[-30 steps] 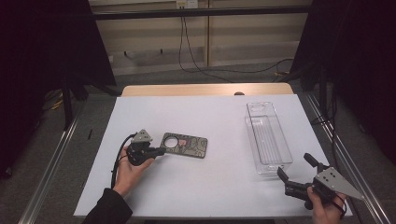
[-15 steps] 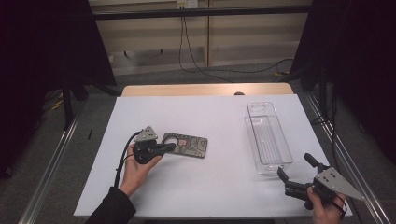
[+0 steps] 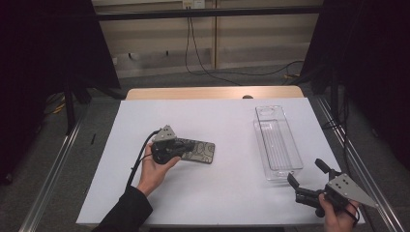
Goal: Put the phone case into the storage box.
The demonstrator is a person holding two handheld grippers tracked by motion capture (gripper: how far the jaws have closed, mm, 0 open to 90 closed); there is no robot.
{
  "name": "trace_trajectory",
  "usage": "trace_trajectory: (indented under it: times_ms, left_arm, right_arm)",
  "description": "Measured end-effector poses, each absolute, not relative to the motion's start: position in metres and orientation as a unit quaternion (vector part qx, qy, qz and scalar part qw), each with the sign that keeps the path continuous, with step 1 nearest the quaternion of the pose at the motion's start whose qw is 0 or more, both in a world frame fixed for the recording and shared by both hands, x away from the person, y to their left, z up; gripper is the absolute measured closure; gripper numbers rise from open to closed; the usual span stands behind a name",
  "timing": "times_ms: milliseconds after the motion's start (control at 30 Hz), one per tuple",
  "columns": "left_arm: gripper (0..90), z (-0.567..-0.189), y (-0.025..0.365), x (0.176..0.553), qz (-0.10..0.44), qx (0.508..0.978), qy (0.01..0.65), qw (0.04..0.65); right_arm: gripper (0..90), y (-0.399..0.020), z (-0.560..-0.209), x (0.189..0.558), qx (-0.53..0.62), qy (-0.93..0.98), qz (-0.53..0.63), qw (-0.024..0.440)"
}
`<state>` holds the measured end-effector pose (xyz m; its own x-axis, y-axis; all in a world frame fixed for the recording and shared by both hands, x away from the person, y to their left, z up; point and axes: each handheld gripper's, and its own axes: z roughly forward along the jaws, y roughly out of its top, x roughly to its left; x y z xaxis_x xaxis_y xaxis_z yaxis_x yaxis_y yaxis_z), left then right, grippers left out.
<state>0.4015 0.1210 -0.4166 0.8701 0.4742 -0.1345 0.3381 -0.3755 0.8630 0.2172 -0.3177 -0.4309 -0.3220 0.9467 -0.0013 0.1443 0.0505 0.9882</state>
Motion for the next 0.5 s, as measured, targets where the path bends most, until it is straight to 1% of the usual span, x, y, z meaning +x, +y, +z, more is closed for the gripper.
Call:
trace_trajectory:
  times_ms: [333, 500]
  left_arm:
    - [90.0, -0.411, 0.088, 0.41, 0.064, 0.839, 0.226, 0.491]
    - [90.0, -0.41, 0.068, 0.413, 0.052, 0.845, 0.22, 0.485]
  right_arm:
    - [0.0, -0.317, -0.431, 0.218, 0.442, 0.618, 0.53, 0.377]
    - [0.0, -0.317, -0.431, 0.217, 0.437, 0.622, 0.529, 0.377]
